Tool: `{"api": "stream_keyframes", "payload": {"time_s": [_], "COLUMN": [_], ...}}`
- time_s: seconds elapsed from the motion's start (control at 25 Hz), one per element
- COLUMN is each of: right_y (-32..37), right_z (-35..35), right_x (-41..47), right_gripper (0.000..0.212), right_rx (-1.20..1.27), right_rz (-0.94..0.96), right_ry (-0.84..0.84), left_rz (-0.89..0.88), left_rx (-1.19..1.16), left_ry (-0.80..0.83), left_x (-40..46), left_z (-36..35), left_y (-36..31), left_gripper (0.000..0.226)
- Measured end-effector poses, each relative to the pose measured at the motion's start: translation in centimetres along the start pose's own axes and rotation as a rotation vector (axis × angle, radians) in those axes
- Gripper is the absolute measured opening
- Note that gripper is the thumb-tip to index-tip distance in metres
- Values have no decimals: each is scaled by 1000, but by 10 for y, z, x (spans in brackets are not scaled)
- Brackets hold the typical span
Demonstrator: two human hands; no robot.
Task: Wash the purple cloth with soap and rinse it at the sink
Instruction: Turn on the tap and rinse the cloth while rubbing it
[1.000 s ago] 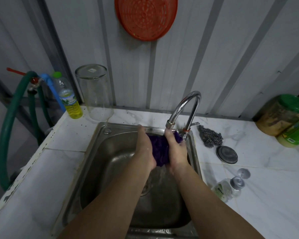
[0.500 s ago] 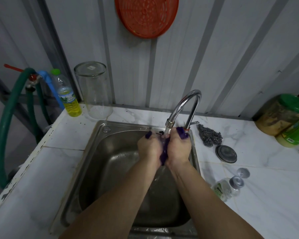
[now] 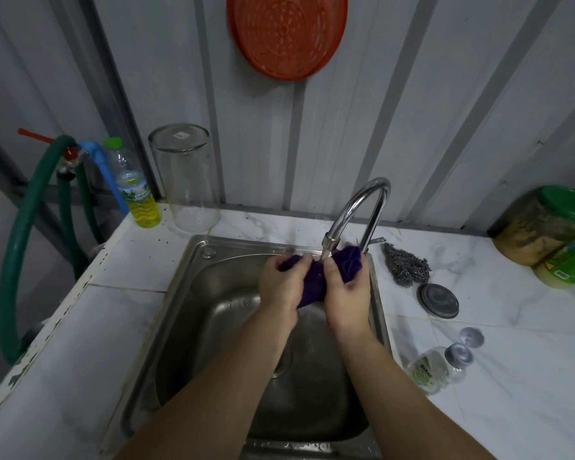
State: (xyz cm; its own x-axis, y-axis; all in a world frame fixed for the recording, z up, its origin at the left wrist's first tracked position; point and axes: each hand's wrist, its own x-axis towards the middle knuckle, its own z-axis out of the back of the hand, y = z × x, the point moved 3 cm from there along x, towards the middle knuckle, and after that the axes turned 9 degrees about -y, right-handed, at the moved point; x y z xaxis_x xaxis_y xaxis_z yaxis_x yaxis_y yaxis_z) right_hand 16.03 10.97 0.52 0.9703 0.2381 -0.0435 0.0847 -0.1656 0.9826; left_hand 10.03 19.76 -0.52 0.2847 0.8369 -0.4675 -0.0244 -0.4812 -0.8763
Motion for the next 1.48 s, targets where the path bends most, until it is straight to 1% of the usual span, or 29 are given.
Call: {"api": "stream_keyframes", "payload": {"time_s": [0.04, 0.08, 0.12, 0.2, 0.28, 0.32, 0.4, 0.44, 0.48, 0.56, 0.6, 0.68, 0.76, 0.88, 0.96, 1.08, 1.16, 1.2, 1.24, 1.32, 1.36, 1.4, 1.48], "right_y": [0, -2, -3, 3, 9, 12, 12, 10, 8, 6, 8, 11, 12, 6, -1, -15, -24, -25, -24, -14, -6, 1, 4], "right_z": [4, 7, 9, 8, 5, 4, 1, -2, -3, -7, -8, -10, -12, -15, -13, -5, 0, 2, 5, 10, 11, 12, 11], "right_x": [-7, -12, -15, -19, -25, -30, -41, -43, -42, -32, -24, -7, 10, 28, 33, 33, 28, 23, 18, 5, -4, -12, -26], "right_gripper": [37, 37, 33, 23, 15, 17, 24, 25, 25, 26, 27, 27, 27, 18, 16, 24, 45, 51, 49, 21, 16, 23, 34], "right_rx": [-112, -223, -316, -431, -440, -415, -368, -366, -378, -416, -428, -390, -373, -356, -326, -256, -210, -232, -268, -338, -341, -323, -277], "right_rz": [114, 210, 291, 377, 372, 348, 337, 361, 386, 425, 405, 242, 61, -142, -285, -395, -404, -378, -320, -98, 27, 135, 260], "right_ry": [13, 21, 28, 50, 75, 68, 40, 9, -16, -56, -67, -82, -82, -6, -12, -42, -30, -22, -12, -8, 9, 43, 147], "left_rz": [13, 19, 19, -2, 54, 119, 309, 390, 426, 388, 359, 352, 375, 343, 331, 327, 325, 318, 317, 306, 297, 283, 241], "left_rx": [-21, -21, -9, -17, -45, -54, -88, -118, -136, -124, -117, -134, -131, -81, -55, -84, -85, -84, -87, -103, -97, -91, -58], "left_ry": [-14, -20, -29, -62, -84, -83, -39, -8, 18, 76, 104, 148, 134, 118, 104, 81, 61, 43, 24, -13, -27, -28, -24], "left_x": [4, 6, 4, -3, -5, -4, 0, -2, -7, -14, -16, -18, -19, -23, -28, -24, -18, -14, -8, 4, 7, 8, 9], "left_z": [1, 1, 1, 0, -1, -2, -6, -8, -10, -13, -13, -15, -17, -20, -20, -16, -13, -11, -10, -11, -12, -14, -15], "left_y": [0, 0, 0, -2, -6, -9, -12, -12, -11, -6, -3, 0, -3, -4, -3, 0, 0, 0, 1, 2, 2, 0, -1], "left_gripper": [23, 18, 14, 13, 29, 38, 54, 59, 57, 47, 44, 40, 41, 43, 41, 33, 33, 36, 37, 35, 34, 34, 34]}}
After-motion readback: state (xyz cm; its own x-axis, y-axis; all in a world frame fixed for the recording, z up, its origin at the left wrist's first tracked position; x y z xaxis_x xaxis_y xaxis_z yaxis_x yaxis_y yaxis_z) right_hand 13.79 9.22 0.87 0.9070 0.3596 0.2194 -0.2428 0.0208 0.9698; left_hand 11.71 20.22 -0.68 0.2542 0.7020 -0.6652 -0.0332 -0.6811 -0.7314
